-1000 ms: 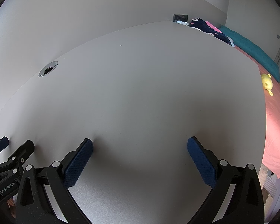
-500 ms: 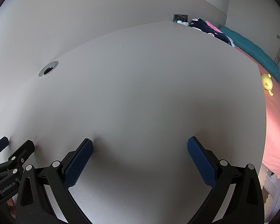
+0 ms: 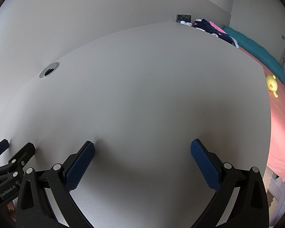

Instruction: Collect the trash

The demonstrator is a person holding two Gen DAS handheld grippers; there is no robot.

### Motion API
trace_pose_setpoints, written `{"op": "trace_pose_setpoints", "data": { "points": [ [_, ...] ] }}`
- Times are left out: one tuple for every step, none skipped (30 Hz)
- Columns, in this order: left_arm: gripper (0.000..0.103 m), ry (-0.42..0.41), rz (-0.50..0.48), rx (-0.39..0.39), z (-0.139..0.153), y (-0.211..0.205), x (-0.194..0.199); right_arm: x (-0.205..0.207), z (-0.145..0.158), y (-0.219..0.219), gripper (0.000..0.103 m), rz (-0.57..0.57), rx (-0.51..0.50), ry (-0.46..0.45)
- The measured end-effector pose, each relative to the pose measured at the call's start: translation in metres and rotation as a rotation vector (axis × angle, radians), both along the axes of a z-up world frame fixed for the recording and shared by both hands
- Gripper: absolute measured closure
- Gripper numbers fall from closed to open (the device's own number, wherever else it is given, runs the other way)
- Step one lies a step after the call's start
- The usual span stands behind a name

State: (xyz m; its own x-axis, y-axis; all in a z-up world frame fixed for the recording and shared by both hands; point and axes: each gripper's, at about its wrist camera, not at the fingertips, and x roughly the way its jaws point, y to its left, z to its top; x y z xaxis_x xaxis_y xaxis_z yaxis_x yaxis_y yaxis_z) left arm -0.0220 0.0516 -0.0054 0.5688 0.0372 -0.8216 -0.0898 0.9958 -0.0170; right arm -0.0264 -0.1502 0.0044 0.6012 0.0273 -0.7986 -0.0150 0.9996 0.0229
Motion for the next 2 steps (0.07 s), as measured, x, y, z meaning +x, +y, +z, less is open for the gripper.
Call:
{"op": "trace_pose_setpoints", "data": {
  "points": [
    [0.006, 0.0, 0.0, 0.0, 0.0, 0.0, 0.0, 0.0, 0.0, 0.0, 0.002, 0.0, 0.0, 0.0],
    [0.006, 0.0, 0.0, 0.0, 0.0, 0.0, 0.0, 0.0, 0.0, 0.0, 0.002, 0.0, 0.0, 0.0]
  ]
}}
